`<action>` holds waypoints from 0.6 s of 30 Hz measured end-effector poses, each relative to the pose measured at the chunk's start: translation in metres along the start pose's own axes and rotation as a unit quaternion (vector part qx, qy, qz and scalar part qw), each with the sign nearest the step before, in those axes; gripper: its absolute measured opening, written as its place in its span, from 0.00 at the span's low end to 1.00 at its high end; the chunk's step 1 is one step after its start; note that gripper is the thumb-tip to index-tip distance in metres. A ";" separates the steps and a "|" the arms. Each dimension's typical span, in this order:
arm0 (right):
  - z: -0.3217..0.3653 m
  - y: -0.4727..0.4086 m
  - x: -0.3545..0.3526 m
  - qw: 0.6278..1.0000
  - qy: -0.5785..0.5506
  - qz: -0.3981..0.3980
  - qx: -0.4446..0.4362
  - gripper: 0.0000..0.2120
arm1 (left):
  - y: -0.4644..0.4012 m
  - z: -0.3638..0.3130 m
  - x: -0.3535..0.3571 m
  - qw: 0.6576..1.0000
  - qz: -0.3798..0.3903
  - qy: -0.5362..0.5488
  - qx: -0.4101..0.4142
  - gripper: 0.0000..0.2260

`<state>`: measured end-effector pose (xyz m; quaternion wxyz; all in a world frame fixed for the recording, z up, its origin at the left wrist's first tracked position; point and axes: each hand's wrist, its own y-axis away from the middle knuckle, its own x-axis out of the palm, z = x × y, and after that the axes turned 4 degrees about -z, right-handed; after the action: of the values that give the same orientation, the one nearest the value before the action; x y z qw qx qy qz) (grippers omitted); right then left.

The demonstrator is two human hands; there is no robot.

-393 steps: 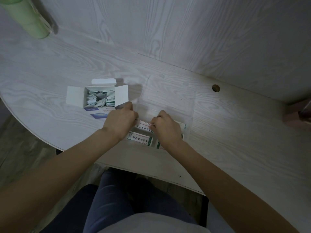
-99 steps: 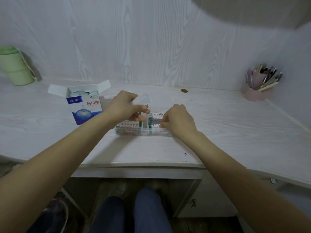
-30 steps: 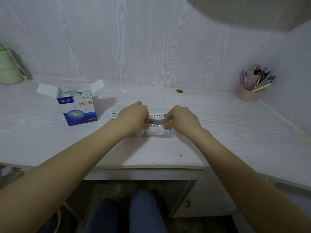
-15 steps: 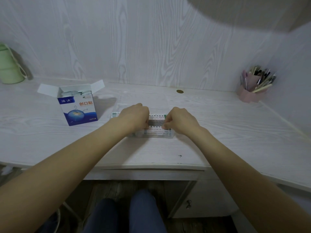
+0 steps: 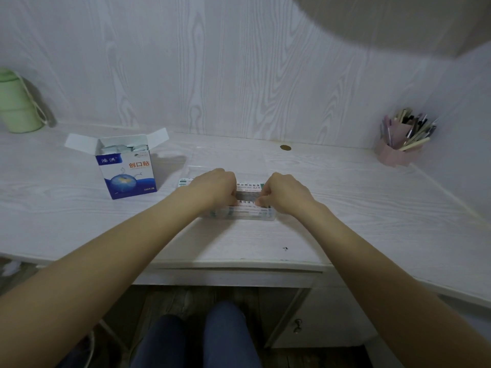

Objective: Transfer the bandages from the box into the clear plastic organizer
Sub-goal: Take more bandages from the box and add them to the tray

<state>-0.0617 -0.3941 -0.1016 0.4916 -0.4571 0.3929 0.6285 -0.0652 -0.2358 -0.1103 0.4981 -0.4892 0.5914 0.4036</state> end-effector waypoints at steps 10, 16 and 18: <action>0.005 0.004 -0.015 0.998 -0.042 -0.033 -0.011 0.10 | 0.021 0.008 -0.027 0.994 -0.085 0.058 0.025 0.10; 0.039 0.001 -0.022 0.977 -0.142 -0.124 -0.101 0.09 | 0.042 0.038 -0.053 0.982 -0.175 0.068 -0.019 0.08; 0.060 -0.005 -0.022 0.964 -0.157 -0.156 -0.145 0.09 | 0.049 0.056 -0.060 0.973 -0.214 0.072 -0.039 0.09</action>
<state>-0.0663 -0.3425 -0.0643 0.5672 -0.4746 0.1392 0.6585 -0.1013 -0.1615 -0.0622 0.5093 -0.6516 0.4907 0.2743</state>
